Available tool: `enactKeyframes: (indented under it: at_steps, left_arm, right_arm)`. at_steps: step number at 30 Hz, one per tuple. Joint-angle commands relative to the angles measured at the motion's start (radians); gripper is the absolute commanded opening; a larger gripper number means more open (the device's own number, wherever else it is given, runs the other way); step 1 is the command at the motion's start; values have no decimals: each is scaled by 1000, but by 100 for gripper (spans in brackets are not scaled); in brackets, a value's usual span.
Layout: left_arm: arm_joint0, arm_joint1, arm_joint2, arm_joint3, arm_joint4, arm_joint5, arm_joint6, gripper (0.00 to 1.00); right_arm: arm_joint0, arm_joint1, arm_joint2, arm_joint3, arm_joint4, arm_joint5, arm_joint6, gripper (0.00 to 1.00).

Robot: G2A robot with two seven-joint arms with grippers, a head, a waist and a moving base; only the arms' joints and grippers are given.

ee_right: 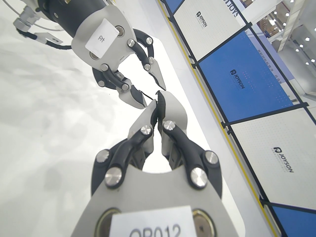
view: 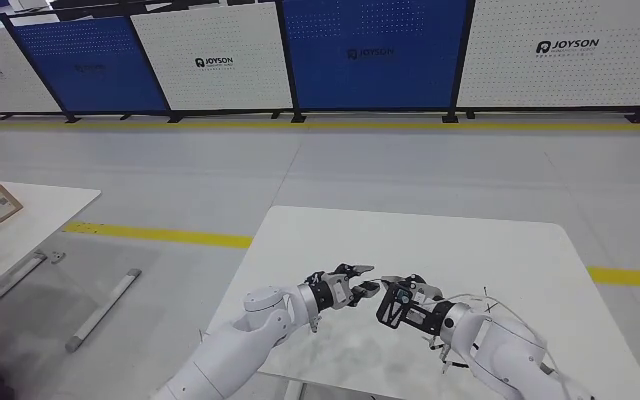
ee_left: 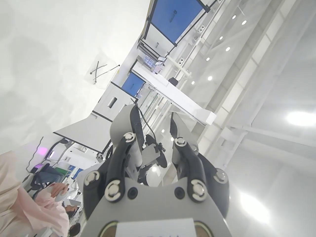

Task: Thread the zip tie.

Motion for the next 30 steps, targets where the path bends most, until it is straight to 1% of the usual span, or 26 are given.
enactKeyframes:
  at_steps: [1, 2, 3, 13, 15, 22, 23, 24, 25, 26, 27, 29, 30]
  left_arm:
    - [1, 1, 0, 0, 0, 0, 0, 10]
    - [1, 1, 0, 0, 0, 0, -1, 7]
    - [1, 2, 0, -1, 0, 0, -1, 0]
    - [8, 7, 1, -9, 2, 0, -4, 0]
    - [10, 9, 1, -13, 4, 0, -5, 0]
    - [12, 12, 3, -19, 1, 0, -6, 0]
    - [12, 13, 3, -19, 1, 0, -7, 2]
    - [11, 14, 4, -20, 2, 0, -7, 34]
    - [11, 14, 3, -20, 4, 0, -6, 80]
    - [12, 15, 3, -21, 6, 0, -6, 93]
    - [12, 15, 3, -21, 7, 0, -6, 100]
    - [13, 15, 1, -20, 9, 0, -6, 100]
    - [14, 16, 1, -20, 10, 0, -6, 94]
  right_arm:
    - [0, 0, 0, 0, 0, 0, 0, 0]
    - [0, 0, 0, 0, 0, 0, 0, 0]
    - [0, 0, 0, 0, 0, 0, 0, 0]
    - [0, 0, 0, 0, 0, 0, 0, 0]
    - [-11, -2, 4, 1, -7, 4, -6, 0]
    - [-24, -10, 18, -3, -23, -7, 2, 0]
    - [-25, -11, 19, -4, -24, -7, 3, 0]
    - [-27, -13, 20, -4, -25, -7, 4, 0]
    - [-28, -14, 22, -4, -27, -7, 5, 0]
    - [-30, -15, 23, -4, -27, -7, 5, 0]
    - [-31, -16, 24, -5, -28, -7, 6, 0]
    - [-33, -18, 28, -5, -30, -7, 8, 0]
    - [-35, -19, 30, -6, -31, -7, 8, 0]
